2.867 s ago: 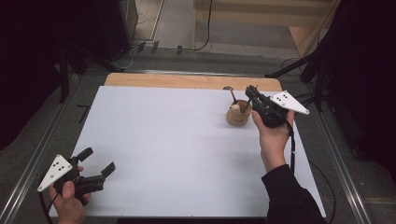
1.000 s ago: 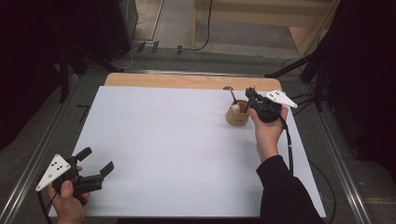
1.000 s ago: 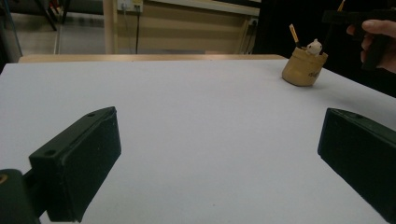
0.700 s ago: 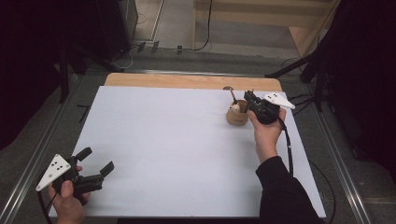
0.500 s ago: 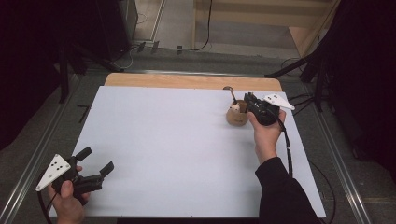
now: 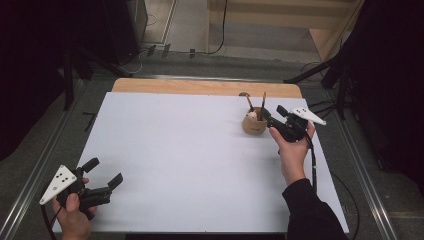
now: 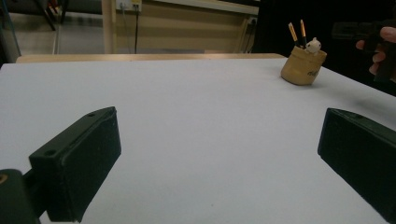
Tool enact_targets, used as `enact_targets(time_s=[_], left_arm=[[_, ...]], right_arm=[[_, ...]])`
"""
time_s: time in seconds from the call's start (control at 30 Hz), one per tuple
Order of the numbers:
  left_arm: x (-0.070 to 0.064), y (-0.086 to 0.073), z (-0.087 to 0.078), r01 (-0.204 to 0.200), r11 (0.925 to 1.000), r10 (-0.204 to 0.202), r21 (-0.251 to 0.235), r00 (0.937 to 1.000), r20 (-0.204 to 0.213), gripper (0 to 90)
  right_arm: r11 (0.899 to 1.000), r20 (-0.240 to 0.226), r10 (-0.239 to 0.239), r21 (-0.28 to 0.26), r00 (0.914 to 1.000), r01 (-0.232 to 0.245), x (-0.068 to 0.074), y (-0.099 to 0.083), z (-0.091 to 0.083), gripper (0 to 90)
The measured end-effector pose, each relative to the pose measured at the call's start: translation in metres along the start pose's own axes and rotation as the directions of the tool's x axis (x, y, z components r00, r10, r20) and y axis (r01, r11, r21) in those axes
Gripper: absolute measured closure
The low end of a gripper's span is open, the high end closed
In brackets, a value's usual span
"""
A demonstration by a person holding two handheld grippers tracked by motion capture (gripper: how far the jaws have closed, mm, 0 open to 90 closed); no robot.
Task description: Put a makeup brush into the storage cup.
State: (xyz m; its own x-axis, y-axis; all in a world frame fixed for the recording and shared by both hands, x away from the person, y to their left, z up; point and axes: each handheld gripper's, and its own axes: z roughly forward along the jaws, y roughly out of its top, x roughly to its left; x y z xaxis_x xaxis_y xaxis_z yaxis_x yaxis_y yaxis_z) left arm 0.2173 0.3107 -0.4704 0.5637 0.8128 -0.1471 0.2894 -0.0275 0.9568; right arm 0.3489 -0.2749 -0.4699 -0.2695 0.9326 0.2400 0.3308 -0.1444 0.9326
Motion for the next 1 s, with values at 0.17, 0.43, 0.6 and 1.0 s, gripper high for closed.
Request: enact_targets(time_s=[0.17, 0.43, 0.6, 1.0], left_arm=[[0.0, 0.0, 0.0, 0.001, 1.0, -0.001, 0.002, 1.0, -0.001, 0.1], [-0.001, 0.0, 0.001, 0.0, 1.0, 0.0, 0.004, 1.0, 0.001, 0.1], [-0.001, -0.001, 0.001, 0.0, 1.0, 0.0, 0.005, 1.0, 0.001, 0.1], [-0.001, -0.001, 0.002, -0.002, 1.0, 0.002, 0.008, 1.0, 0.003, 0.1]], right_arm=[[0.998, 0.021, -0.055, -0.001, 0.9983, 0.055, 0.0, -0.008, -0.011, 22.5], [0.991, 0.037, -0.137, -0.004, 0.9899, 0.137, 0.007, -0.025, -0.029, 13.7], [0.993, 0.026, -0.121, -0.007, 0.9924, 0.121, 0.007, -0.031, -0.04, 4.3], [0.992, 0.012, -0.125, 0.002, 0.9921, 0.125, 0.003, -0.042, -0.064, 0.0]])
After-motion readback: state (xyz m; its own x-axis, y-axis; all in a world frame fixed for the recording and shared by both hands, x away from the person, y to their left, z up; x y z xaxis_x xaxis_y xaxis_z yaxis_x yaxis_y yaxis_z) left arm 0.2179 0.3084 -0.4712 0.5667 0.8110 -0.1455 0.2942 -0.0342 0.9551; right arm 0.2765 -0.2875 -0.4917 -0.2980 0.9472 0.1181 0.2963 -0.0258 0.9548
